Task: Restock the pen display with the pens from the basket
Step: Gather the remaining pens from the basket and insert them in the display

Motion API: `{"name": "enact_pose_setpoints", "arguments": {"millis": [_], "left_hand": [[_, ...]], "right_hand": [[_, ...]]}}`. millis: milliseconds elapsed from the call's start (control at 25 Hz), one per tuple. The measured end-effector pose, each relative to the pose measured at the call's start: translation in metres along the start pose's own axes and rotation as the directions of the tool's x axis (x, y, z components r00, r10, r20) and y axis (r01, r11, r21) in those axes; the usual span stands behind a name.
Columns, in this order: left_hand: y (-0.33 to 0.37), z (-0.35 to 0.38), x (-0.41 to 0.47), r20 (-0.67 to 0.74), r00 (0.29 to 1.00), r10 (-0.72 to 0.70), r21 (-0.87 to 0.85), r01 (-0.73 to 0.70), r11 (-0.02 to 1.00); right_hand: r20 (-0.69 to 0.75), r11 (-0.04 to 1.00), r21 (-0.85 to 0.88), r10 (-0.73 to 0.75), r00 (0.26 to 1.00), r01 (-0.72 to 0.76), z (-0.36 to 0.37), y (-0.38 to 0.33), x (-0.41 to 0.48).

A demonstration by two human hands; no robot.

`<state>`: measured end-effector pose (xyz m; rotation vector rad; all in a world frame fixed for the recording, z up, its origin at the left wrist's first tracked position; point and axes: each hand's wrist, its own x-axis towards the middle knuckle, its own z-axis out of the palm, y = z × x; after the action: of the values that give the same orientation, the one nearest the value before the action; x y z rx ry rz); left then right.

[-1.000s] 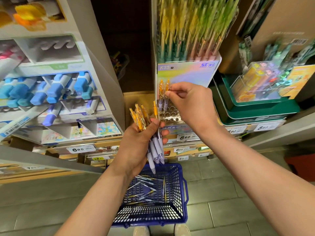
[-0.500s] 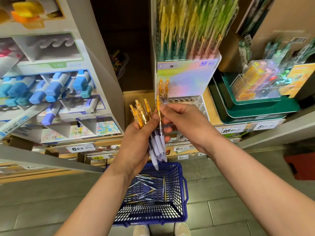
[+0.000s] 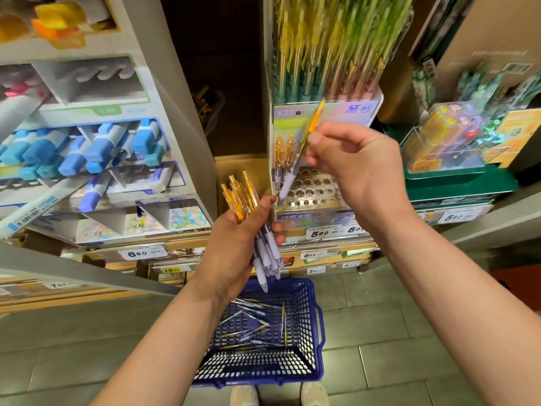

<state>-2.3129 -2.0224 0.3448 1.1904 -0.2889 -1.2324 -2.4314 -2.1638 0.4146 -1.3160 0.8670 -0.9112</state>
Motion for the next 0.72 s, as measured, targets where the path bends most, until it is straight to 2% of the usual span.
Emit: {"name": "enact_pose_setpoints", "arguments": {"millis": [80,240,520,720], "left_hand": [[-0.001,-0.002,0.001,-0.017,1.0,0.0,0.021,0.0,1.0],[-0.003,-0.004,0.002,-0.028,0.999,0.02,0.044,-0.019,0.999],[-0.005,-0.007,0.007,-0.029,0.998,0.047,0.024,-0.047,0.999],[-0.003,-0.008,0.007,-0.011,0.998,0.064,0.044,-0.063,0.997]], "right_hand": [[-0.059,0.99,-0.108,-0.093,0.994,0.086,0.001,-0.003,0.003],[-0.092,0.95,-0.281,-0.172,0.981,0.14,0.008,0.008,0.002],[-0.072,0.897,-0.373,-0.281,0.957,0.236,0.017,0.014,0.0],[-0.001,0.831,-0.507,-0.265,0.964,0.227,0.019,0.03,-0.003]]}}
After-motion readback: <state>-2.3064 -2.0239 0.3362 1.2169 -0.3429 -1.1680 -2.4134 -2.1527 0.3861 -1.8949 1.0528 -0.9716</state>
